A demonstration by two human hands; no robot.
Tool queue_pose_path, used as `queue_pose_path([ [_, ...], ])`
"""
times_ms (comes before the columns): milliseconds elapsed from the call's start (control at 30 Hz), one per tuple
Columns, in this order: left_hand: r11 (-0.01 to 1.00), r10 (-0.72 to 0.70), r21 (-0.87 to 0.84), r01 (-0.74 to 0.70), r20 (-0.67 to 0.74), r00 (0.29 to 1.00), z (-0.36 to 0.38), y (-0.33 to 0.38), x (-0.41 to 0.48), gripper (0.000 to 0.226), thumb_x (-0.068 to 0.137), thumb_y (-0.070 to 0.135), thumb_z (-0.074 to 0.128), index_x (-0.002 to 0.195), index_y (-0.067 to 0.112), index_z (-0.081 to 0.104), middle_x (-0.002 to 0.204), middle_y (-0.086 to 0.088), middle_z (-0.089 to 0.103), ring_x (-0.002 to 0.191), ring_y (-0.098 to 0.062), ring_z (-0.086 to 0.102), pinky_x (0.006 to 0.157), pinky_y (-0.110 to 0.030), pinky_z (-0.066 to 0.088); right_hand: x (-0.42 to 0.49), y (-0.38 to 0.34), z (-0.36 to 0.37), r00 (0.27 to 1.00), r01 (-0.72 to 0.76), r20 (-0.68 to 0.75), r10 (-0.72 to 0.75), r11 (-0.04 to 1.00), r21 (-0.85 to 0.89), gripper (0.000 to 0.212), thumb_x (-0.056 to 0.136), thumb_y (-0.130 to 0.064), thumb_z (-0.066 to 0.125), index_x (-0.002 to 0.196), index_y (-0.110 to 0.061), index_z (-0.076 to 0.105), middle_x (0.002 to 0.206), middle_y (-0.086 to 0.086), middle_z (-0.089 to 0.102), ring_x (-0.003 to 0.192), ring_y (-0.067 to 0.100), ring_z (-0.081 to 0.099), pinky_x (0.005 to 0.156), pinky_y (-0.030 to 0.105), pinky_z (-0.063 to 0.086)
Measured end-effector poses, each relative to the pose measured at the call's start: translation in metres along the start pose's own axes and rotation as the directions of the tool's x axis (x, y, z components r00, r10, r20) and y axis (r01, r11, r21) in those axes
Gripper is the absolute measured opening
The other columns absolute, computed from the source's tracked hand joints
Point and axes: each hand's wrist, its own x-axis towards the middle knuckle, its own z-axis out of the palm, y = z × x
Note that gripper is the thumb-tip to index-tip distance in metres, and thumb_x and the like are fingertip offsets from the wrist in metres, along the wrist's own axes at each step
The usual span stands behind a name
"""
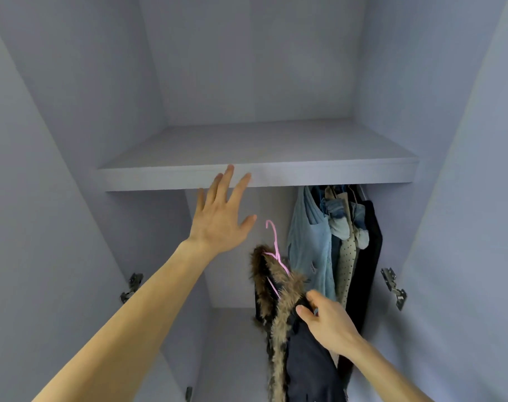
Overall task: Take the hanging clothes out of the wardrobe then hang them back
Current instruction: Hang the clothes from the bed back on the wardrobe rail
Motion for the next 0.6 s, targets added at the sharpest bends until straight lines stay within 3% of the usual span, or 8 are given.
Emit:
queue_pose_path([
  [167,0.972,0.028,0.235,-0.012,-0.063,0.998,0.017,-0.025,0.068,0.069,0.101,0.058,0.024,0.156,0.037,-0.010,0.166,0.003,-0.015,0.153,-0.020,-0.012,0.121,-0.057,-0.004,0.066,-0.005,-0.023,0.997,0.031,-0.068,-0.029,0.999,0.030,0.018,0.101,-0.039,0.050,0.102,-0.021,0.048,0.073,-0.001,0.059,0.063,0.011,0.054,0.062,0.028,0.043],
  [267,0.964,0.002,0.263,0.036,-0.142,0.990,0.045,-0.044,0.084,0.063,0.101,0.062,0.014,0.154,0.044,-0.014,0.166,0.006,-0.013,0.153,-0.023,-0.009,0.120,-0.059,-0.005,0.105,-0.010,-0.034,0.992,0.040,-0.122,-0.031,0.997,0.070,0.022,0.102,-0.038,0.049,0.111,-0.017,0.050,0.076,-0.001,0.060,0.067,0.011,0.057,0.063,0.025,0.042],
  [367,0.963,0.045,0.267,0.043,-0.317,0.947,0.070,-0.052,0.094,0.068,0.098,0.066,0.027,0.156,0.042,0.000,0.166,0.001,0.005,0.153,-0.028,0.006,0.119,-0.059,-0.006,0.141,-0.015,-0.042,0.984,0.047,-0.178,-0.029,0.994,0.101,0.021,0.102,-0.034,0.049,0.107,-0.014,0.049,0.069,-0.003,0.053,0.060,0.008,0.050,0.054,0.019,0.036],
  [467,0.968,0.105,0.251,0.029,-0.504,0.858,0.085,-0.058,0.104,0.065,0.095,0.064,0.039,0.153,0.037,0.028,0.157,-0.002,0.033,0.143,-0.029,0.030,0.118,-0.062,0.004,0.171,-0.014,-0.052,0.974,0.061,-0.225,-0.024,0.985,0.161,0.020,0.102,-0.033,0.050,0.089,-0.019,0.045,0.066,0.001,0.050,0.055,0.013,0.046,0.054,0.028,0.038],
  [600,0.962,0.171,0.273,0.005,-0.619,0.767,0.098,-0.069,0.116,0.060,0.093,0.064,0.044,0.146,0.036,0.039,0.148,0.000,0.039,0.135,-0.026,0.037,0.117,-0.062,0.010,0.203,-0.013,-0.062,0.961,0.070,-0.274,-0.026,0.986,0.151,0.018,0.102,-0.033,0.049,0.094,-0.018,0.047,0.075,0.010,0.061,0.067,0.024,0.059,0.066,0.038,0.048],
])
